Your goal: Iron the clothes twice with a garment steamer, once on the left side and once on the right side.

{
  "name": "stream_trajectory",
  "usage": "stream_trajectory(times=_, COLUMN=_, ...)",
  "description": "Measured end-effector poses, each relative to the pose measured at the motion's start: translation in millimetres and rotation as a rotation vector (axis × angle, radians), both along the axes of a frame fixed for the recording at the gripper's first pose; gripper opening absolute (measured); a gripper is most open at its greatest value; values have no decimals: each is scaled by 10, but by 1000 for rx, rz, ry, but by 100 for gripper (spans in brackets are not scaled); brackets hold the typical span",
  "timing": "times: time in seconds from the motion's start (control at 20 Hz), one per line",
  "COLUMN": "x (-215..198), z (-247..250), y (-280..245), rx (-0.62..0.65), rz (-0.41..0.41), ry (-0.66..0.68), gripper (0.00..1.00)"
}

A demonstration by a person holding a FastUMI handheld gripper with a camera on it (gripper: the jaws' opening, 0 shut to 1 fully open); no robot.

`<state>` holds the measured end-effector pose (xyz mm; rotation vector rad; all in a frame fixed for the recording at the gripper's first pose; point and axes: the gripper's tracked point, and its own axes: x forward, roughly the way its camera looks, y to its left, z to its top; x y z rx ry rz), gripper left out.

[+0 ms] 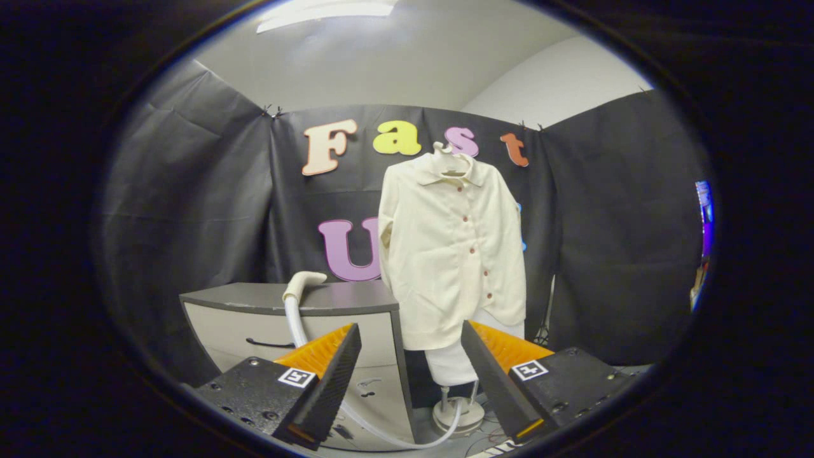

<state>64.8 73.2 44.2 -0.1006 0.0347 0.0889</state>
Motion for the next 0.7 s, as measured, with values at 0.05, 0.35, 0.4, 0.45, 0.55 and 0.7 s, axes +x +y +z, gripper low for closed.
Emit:
stream_trajectory(times=0.05, x=69, z=34, y=81, rx=-11, rz=9, ry=8, gripper=96)
stream_trajectory(times=0.35, x=577, z=338, y=701, rx=-34, rz=107, ry=38, gripper=96)
stream_trajectory(times=0.4, x=674, z=339, y=820, rx=-46, rz=125, ry=60, gripper=96)
stream_trajectory(times=0.45, x=770, z=354, y=970, rx=-47, rz=154, ry=76, gripper=96)
stream_trajectory(times=0.55, x=940, z=381, y=1287, rx=-39, rz=202, ry=115, gripper=97)
stream_trajectory(times=0.7, x=1199, z=389, y=1658, rx=-69, rz=255, ry=144, gripper=98)
